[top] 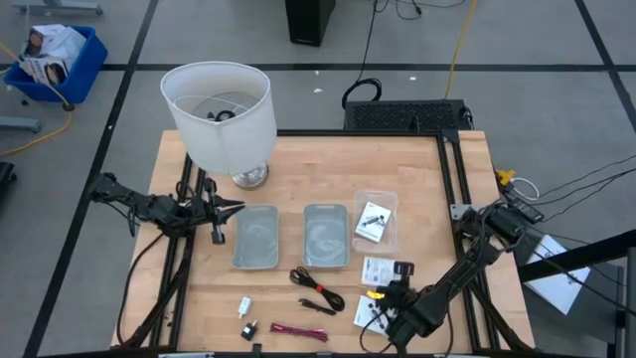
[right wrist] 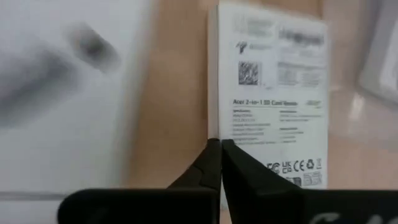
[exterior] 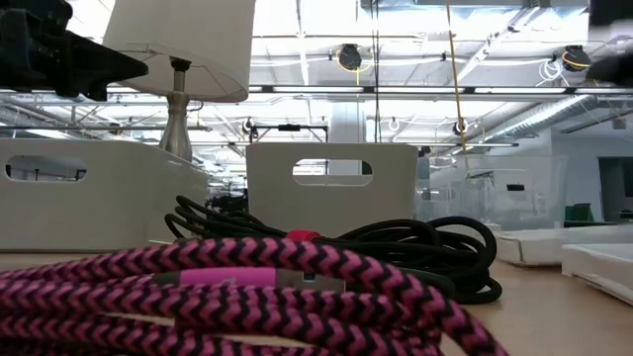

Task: Pick and place items into bin
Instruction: Put the top white card reader box into the transparent bin, then put the bottom white card reader box into the transparent bin

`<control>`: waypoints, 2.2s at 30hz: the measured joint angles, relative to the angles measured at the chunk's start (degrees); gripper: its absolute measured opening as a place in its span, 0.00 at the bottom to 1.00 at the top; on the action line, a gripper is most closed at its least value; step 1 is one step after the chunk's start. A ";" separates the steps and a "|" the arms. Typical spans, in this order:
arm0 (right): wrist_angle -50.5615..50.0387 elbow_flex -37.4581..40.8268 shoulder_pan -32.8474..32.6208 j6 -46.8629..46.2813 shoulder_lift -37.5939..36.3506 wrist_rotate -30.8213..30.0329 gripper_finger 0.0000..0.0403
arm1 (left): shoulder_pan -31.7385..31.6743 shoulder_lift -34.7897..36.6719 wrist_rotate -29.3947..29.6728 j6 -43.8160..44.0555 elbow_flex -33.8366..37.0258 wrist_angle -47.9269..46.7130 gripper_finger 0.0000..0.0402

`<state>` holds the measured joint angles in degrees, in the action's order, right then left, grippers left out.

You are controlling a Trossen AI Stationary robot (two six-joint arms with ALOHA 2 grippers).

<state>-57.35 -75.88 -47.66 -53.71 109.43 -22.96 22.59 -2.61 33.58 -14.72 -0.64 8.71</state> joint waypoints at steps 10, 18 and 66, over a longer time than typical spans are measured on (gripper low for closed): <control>-2.61 -7.21 -0.20 4.56 -0.32 -4.10 0.00 | 0.02 0.01 0.00 0.00 0.00 0.05 0.12; -0.95 -7.10 1.56 5.18 -0.20 -6.37 0.00 | 0.02 0.02 0.00 0.22 0.00 0.05 0.12; 17.67 -7.10 -3.45 -14.80 1.40 8.22 0.40 | 0.00 0.02 -0.02 1.53 -0.01 -4.37 0.12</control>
<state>-39.68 -82.98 -51.11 -68.51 110.83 -14.74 22.59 -2.59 33.56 -13.19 -0.66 4.34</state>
